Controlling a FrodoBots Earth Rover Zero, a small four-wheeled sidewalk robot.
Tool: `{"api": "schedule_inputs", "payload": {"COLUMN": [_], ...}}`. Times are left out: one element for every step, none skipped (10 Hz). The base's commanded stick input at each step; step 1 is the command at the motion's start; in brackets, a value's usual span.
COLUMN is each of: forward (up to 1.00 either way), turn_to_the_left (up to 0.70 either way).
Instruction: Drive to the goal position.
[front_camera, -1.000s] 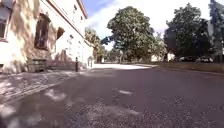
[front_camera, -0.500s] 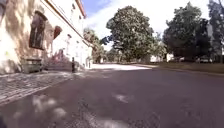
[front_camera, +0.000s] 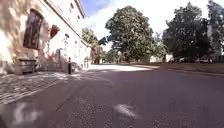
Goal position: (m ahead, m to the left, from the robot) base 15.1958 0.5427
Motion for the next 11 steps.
{"api": "schedule_inputs", "payload": {"forward": [0.7, 0.7, 0.7, 0.7, 0.7, 0.7, 0.7, 0.7, 0.7, 0.7, 0.7], "turn_to_the_left": [0.0, 0.0, 0.0, 0.0, 0.0, 0.0, 0.0, 0.0, 0.0, 0.0, 0.0]}}
